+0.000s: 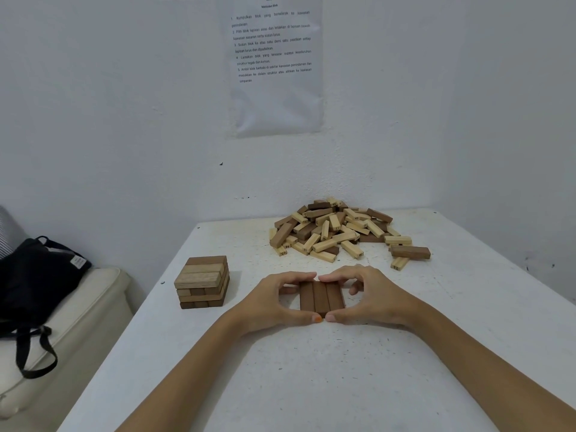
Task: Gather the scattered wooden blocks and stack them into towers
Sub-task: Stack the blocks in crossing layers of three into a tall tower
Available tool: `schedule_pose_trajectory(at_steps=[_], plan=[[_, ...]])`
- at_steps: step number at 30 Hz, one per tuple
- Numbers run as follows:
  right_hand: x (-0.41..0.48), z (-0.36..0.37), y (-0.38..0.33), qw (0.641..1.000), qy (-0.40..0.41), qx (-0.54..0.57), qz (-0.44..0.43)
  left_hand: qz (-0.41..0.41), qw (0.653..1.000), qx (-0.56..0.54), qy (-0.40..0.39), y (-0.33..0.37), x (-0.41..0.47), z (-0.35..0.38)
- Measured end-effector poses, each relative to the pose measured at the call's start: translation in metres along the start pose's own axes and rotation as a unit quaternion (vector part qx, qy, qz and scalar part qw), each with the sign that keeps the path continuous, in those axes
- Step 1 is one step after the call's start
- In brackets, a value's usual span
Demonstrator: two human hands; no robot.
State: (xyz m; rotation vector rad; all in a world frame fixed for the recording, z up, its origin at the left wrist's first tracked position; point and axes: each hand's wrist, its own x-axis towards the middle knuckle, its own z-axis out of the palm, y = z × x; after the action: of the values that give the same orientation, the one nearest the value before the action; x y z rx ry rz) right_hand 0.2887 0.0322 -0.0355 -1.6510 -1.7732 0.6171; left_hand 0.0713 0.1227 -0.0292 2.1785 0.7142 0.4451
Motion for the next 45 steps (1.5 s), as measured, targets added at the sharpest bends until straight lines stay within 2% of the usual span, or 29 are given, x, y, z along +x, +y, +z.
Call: schedule_pose_trajectory(at_steps=[10,19,26,36,45], plan=[[-0.003,-0.001,-0.011,1.000,0.018,0.021,-0.004,0.019,0.998,0.023,0.051,0.008,-0.006,-0.005],[-0.004,-0.006,-0.038,0.992,0.058,0.056,-0.096,0.066,0.994,0.061,0.062,0.031,-0.016,-0.034],[0.011,-0.006,-0.076,0.989,0.061,0.059,-0.122,0.074,0.991,0.078,0.083,0.042,-0.030,-0.072],[0.072,0.023,-0.130,0.989,0.038,0.065,-0.129,0.016,0.991,0.022,0.134,0.008,-0.051,-0.132],[0.109,0.073,-0.133,0.991,0.033,0.073,-0.107,-0.021,0.994,0.033,0.104,-0.032,-0.062,-0.159]])
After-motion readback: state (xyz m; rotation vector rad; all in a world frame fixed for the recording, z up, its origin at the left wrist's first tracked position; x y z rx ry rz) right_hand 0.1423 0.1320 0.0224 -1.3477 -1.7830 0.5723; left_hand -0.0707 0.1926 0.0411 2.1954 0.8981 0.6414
